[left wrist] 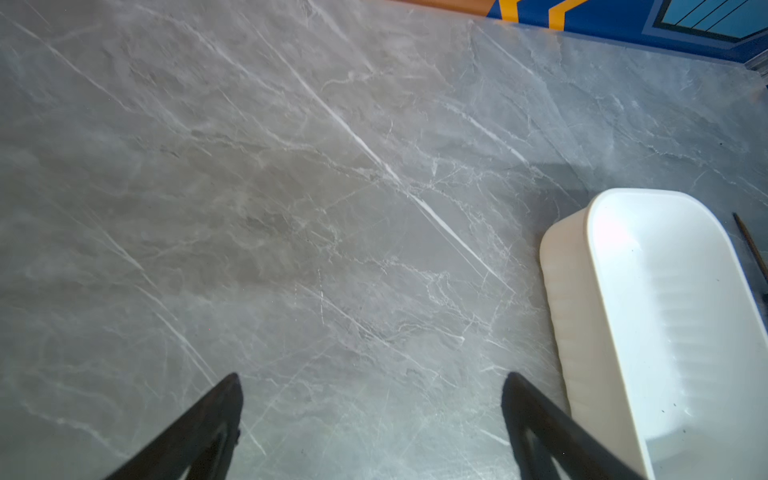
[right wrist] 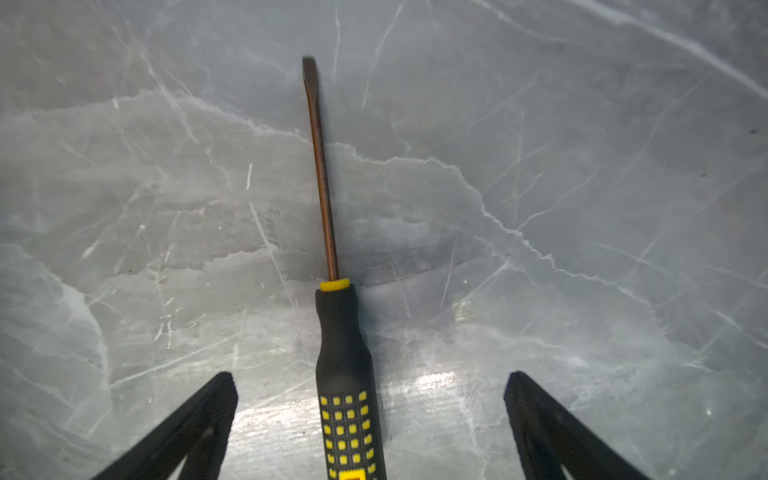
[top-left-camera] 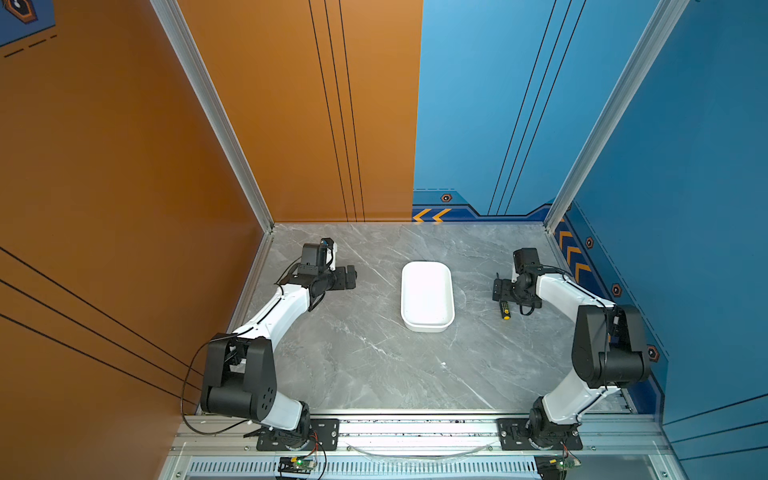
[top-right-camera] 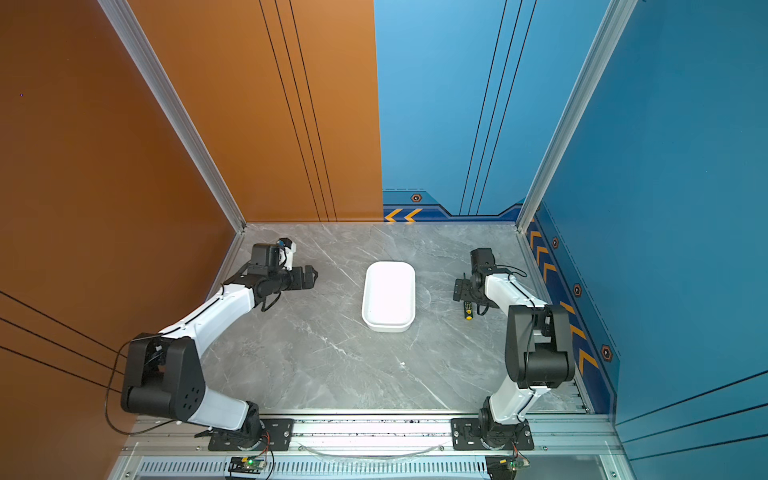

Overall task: Put the screwdriver in the bin
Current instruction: 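Move the right gripper down over the black-and-yellow screwdriver handle while the left arm shifts forward, then close the right gripper on the screwdriver handle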

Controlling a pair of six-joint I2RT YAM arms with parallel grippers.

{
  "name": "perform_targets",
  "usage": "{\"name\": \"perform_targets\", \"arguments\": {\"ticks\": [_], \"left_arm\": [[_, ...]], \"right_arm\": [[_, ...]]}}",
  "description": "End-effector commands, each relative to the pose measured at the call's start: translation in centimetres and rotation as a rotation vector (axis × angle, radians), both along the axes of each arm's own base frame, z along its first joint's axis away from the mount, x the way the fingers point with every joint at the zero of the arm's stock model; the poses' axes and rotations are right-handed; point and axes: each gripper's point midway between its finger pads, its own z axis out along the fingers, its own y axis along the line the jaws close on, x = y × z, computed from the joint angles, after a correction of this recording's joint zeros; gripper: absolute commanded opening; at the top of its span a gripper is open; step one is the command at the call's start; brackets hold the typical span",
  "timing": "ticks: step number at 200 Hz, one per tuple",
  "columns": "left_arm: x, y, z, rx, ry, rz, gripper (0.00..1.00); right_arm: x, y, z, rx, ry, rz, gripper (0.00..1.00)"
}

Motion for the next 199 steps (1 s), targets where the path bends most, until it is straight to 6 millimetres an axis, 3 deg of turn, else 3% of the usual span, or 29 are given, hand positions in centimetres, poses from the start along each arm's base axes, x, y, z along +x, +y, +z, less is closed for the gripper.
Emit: {"name": "perform_targets", "arguments": {"ticks": [1,45,74,134,199], "left_arm": [[-0.8,-0.9,-0.5,-0.060,0.092,0.005,0.98],[-1.4,-0.7,-3.7,-0.038,0.196,0.039,0.98],[-1.5,-0.3,-5.5,-0.021,0.244,0.066,0.98],[-1.3,-1.1,-5.1,-0.017,0.231,0.032,0.98],[-1.6,-1.1,-5.2,-0.012,0.244,0.031,0.98]], "right_arm": [[-1.6,0.3,-0.3,-0.001,0.082,-0.011,0.97],[-1.8,0.7,-1.2,0.002,0.118,0.012,0.95],[-1.7,1.0,-1.6,-0.001,0.133,0.029,0.87],[-1.8,1.6,-2.4,0.015,0.168,0.056,0.59],[-2.1,2.1,-2.9,0.024,0.197,0.075,0.45]]}}
